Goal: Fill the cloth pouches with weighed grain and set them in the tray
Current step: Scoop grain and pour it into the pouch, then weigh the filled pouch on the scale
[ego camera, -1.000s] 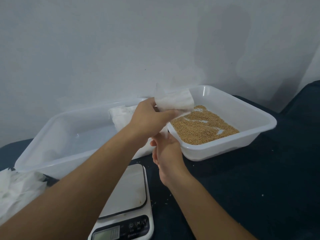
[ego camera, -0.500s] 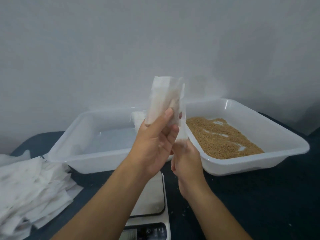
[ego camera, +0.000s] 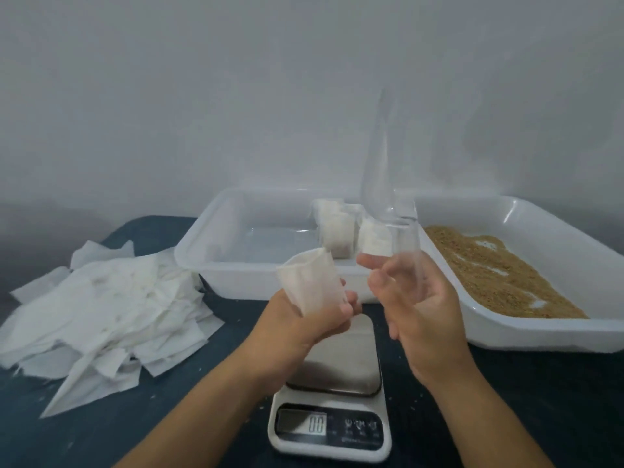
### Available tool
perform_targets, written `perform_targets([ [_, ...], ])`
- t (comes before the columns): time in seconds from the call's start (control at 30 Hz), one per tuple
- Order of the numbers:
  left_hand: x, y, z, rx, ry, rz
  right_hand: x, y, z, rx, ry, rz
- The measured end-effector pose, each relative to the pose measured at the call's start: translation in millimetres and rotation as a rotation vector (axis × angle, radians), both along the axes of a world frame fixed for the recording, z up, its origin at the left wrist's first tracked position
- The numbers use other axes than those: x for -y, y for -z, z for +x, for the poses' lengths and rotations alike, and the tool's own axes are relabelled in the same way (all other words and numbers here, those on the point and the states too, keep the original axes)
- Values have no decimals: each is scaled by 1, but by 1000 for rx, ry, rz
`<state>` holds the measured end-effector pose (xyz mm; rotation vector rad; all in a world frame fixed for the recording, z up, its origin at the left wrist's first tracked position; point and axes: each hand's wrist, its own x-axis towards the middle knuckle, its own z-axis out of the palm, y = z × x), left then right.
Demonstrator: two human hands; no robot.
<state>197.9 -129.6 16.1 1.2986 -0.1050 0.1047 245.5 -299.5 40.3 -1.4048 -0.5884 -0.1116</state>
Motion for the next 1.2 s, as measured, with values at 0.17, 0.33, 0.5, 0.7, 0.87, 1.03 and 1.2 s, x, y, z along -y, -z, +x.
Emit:
perform_targets([
  [0.17,-4,0,-8,37,101,189,-9,5,-7,-17,-69,-88],
  [0.33,-8,3,-11,0,150,210,-14,12,-8,19,-26,-125],
  [0.5,-26,4,-14,25,116,155,-13,9,-8,31,19,-56],
  [0.7,-37,10,-9,35,-153,211,-12,16,-1,-39,50,-124],
  [0.87,-35,14,-7,40,-214,305,-8,20,7,-70,88,-235],
  [1.03,-37,13,-9,-25,-157,283,4,18,14,-23,-23,-372],
  [1.2,-39,19,-7,-107,-161,405,13,20,19,120,17,-649],
])
